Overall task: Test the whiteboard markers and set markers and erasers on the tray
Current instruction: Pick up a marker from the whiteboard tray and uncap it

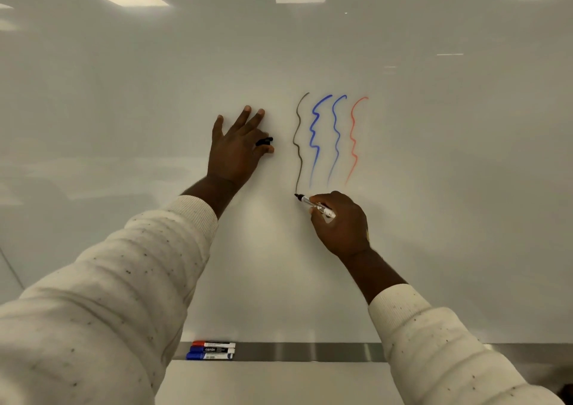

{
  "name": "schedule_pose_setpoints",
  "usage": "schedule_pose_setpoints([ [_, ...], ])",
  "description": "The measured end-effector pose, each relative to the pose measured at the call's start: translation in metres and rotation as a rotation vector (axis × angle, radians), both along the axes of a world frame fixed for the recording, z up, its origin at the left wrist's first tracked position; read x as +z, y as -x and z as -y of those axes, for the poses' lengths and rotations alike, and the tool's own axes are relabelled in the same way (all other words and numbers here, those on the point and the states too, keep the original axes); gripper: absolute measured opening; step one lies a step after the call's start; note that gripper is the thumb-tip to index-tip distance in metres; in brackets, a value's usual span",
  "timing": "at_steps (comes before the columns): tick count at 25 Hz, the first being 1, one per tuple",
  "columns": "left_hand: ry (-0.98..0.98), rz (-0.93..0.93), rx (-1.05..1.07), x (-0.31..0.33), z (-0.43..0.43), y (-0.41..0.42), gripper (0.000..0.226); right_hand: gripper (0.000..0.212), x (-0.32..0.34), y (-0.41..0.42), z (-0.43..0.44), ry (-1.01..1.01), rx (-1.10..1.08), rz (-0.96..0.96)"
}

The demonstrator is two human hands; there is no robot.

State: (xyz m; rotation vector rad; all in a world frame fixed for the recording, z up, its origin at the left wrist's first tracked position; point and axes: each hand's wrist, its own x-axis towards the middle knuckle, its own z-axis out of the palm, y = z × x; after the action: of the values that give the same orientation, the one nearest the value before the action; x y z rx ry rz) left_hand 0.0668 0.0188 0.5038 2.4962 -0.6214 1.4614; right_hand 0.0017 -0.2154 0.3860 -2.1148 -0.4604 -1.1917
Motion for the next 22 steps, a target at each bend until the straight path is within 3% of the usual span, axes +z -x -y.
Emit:
schedule_pose_setpoints([
  [7, -0.028, -0.09, -0.003, -0.069, 0.0, 0.022, 0.019, 0.029, -0.029, 0.002, 0.01, 0.067, -0.11, -0.021],
  [12, -0.05, -0.154, 0.0, -0.13, 0.009, 0.043, 0.031, 0.032, -0.055, 0.009, 0.016, 0.056, -0.154, -0.097],
  [22, -0.015, -0.292, 0.026, -0.199, 0.033, 0.071, 0.034, 0.03, -0.103, 0.019, 0.022, 0.079, -0.061, -0.202],
])
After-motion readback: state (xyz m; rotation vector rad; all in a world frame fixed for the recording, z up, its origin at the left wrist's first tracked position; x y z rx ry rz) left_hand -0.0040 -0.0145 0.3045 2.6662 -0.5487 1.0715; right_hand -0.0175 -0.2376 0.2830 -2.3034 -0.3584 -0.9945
